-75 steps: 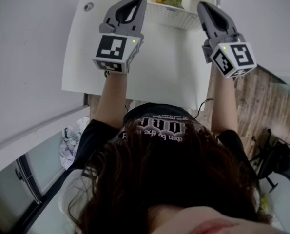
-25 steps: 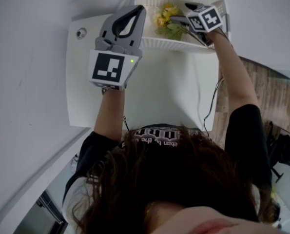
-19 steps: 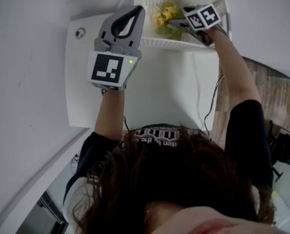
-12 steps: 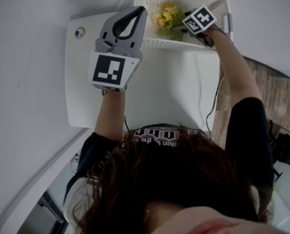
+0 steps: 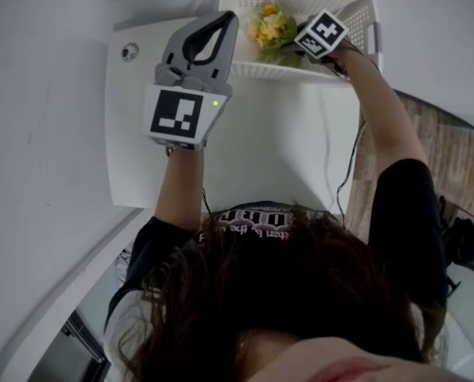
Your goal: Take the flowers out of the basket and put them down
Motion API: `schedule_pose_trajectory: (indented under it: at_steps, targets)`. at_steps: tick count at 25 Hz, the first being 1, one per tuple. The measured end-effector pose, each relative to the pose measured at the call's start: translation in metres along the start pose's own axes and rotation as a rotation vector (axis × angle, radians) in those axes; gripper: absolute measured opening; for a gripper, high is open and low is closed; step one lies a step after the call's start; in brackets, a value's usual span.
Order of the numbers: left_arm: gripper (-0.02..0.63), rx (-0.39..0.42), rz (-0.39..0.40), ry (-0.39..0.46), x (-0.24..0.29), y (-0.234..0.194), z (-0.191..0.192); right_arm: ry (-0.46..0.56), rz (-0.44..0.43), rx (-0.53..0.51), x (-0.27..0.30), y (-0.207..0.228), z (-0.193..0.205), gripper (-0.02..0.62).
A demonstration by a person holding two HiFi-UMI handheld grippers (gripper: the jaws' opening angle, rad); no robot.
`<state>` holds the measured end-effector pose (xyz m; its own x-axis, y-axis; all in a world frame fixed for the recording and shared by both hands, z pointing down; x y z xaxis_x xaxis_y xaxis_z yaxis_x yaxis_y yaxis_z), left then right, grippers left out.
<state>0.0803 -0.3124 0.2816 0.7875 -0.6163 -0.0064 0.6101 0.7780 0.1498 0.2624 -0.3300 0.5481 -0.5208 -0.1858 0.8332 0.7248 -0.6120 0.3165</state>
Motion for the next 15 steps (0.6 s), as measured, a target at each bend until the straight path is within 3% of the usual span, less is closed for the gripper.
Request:
schedule_pose_trajectory:
  at_steps: [8,15]
  targets:
    - [-0.003,0.002,-0.009,-0.008,-0.005,0.0,-0.001,0.016,0.046,-0.015,-0.011,0.002,-0.005,0.173]
    - [-0.003,-0.019,-0.035,-0.004,-0.007,-0.002,-0.007,0.1,0.052,-0.091,-0.028,-0.011,-0.032,0.135]
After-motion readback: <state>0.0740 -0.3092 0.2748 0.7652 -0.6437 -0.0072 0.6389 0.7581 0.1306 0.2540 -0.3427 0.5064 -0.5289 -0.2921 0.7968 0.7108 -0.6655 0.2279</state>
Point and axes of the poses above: the fingertips, and each gripper's own axes: x forward along the fingers, y to its right, z out of its underside, the point moved 3 cm from there along -x, backward along the fingers, and after that the axes turned 13 degrees about -z, right-handed, at the moved point
